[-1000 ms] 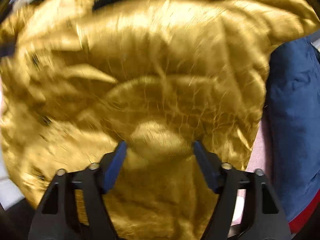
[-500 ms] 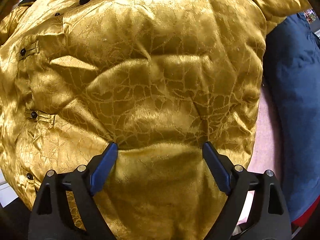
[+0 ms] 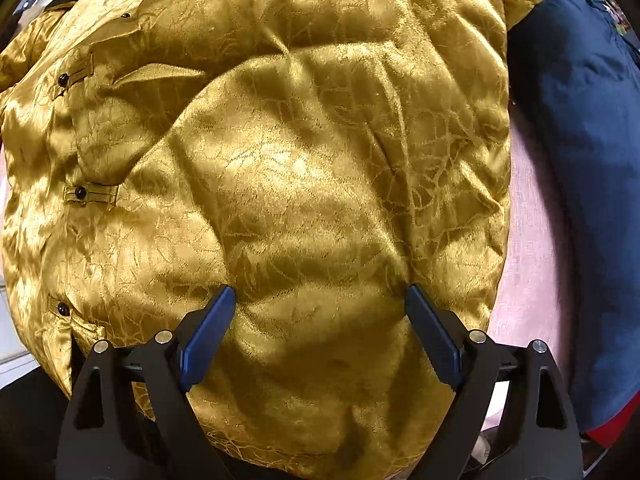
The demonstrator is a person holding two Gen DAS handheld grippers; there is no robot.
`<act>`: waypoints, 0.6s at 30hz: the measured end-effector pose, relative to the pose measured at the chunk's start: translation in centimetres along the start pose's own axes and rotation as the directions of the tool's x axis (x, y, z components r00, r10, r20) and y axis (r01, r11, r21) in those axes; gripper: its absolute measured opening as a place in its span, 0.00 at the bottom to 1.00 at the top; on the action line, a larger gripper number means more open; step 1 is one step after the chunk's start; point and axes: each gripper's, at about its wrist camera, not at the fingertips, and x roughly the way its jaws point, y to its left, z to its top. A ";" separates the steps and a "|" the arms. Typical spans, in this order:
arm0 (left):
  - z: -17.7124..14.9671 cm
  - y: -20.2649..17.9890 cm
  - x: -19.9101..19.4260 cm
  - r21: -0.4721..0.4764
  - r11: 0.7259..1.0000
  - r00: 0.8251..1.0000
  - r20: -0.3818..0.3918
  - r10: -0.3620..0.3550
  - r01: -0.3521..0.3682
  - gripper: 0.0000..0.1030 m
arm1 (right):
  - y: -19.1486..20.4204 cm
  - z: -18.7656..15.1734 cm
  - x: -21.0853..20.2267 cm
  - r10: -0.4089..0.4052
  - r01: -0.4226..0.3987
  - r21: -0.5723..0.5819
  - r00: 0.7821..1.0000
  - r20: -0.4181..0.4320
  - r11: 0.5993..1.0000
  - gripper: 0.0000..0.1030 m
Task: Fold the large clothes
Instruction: 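Grasp the black fur cuff with the left tool while the right tool lifts the jacket hem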
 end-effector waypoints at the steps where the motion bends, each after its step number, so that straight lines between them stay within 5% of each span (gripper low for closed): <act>1: 0.3 -0.4 -1.0 0.017 1.000 1.000 0.024 0.004 -0.004 0.07 | 0.3 0.7 0.2 -0.002 0.002 0.000 1.000 0.001 1.000 0.84; 8: 0.1 0.8 -6.5 -0.003 0.999 0.991 0.129 0.035 -0.034 0.06 | -0.6 3.3 -0.5 -0.002 0.001 0.060 1.000 0.021 0.998 0.84; 18: -5.7 10.0 -14.0 -0.211 0.967 0.970 0.164 0.178 -0.142 0.06 | -2.6 4.7 -1.9 -0.011 0.006 0.106 0.999 0.048 0.994 0.83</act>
